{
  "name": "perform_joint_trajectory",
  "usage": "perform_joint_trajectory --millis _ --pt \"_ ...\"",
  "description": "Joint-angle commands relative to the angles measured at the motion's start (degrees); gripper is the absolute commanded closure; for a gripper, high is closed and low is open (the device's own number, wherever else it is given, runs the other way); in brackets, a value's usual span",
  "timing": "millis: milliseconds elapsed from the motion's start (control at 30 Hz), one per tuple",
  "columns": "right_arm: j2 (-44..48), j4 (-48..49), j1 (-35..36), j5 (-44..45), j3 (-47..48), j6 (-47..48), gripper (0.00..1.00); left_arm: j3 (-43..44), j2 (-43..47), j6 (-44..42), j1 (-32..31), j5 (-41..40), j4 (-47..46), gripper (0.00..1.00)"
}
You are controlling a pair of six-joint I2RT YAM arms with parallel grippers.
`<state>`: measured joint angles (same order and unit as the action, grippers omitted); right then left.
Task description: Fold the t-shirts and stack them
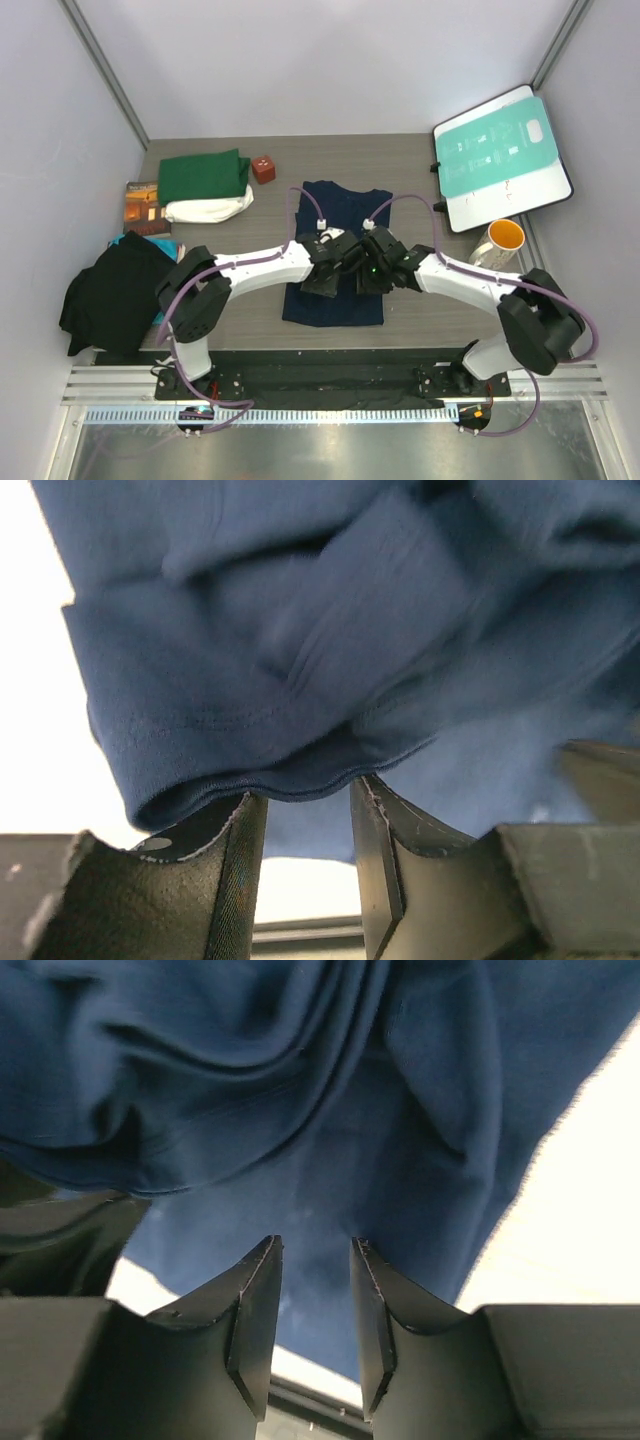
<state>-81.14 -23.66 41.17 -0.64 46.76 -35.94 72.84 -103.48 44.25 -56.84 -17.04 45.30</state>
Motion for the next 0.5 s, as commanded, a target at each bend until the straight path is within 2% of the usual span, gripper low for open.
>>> perform_joint_trajectory --millis 0,200,467 --pt "-4.71 10.03 1.19 -0.85 -2.99 -2.46 0.61 2.04 -1.98 -2.94 1.46 -2.21 -5.57 0.61" --pt "-10.08 11.36 2.07 0.38 -3.52 -2.2 0.64 2.92 -3.74 -3.99 4.71 -4.31 -6.1 0.62" --pt "-10.35 11.62 2.16 3.11 -5.37 -2.46 0.64 4.5 -1.55 -6.19 11.91 -8.01 -5.66 0.63"
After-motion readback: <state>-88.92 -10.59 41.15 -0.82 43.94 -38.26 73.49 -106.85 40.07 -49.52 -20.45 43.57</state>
